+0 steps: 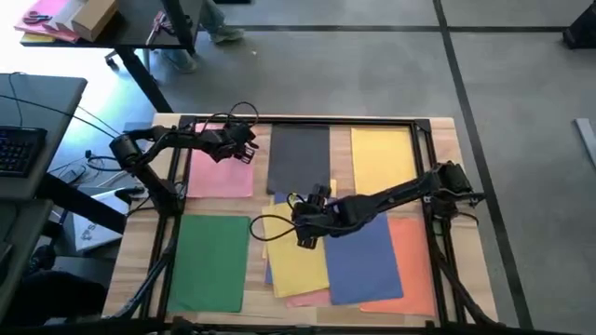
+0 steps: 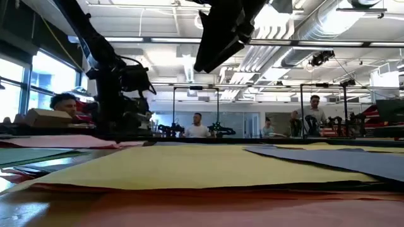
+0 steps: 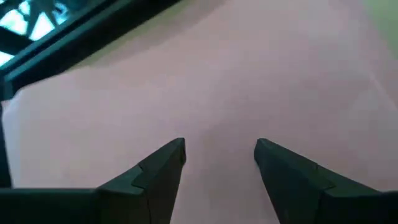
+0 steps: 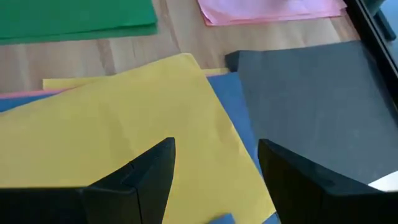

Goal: Organize paper
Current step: Stack the pink color paper on top of the other pink color paper

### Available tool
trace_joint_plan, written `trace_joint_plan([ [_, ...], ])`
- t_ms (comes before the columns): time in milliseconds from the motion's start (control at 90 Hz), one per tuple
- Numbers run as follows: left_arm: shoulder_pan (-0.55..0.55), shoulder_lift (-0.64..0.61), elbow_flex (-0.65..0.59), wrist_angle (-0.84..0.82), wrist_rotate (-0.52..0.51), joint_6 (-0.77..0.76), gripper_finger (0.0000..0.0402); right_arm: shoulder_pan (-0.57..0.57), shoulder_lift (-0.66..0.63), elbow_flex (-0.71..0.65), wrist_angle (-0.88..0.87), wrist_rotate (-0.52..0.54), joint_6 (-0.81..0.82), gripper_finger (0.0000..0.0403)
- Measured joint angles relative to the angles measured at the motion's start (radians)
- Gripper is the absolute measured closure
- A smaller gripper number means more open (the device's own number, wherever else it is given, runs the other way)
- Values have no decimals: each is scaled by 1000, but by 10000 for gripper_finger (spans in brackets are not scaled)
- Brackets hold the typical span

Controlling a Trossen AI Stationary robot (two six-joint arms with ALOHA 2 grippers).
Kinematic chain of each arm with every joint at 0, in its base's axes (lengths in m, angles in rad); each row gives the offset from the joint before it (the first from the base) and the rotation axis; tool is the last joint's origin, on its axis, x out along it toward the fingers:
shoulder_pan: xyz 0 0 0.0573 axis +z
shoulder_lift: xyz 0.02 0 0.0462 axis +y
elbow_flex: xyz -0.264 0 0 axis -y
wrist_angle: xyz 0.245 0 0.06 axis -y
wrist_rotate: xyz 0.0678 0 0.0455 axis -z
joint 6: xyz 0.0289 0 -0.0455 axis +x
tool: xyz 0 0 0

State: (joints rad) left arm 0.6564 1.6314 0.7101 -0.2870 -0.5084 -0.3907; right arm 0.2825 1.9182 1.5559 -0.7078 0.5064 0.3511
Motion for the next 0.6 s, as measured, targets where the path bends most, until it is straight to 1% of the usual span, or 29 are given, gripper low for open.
trace_joint_plan([
  [311,-26,0,-4,56,32,24,209,0,0,0,-1,0,0,187],
  [433,-36,-14,-5,80,81,10,209,0,0,0,-1,0,0,187],
  [533,-62,-33,-5,172,101,-26,209,-1,0,0,1,0,0,187],
  [600,-87,-34,-4,237,75,-26,209,-3,0,0,2,0,0,187],
])
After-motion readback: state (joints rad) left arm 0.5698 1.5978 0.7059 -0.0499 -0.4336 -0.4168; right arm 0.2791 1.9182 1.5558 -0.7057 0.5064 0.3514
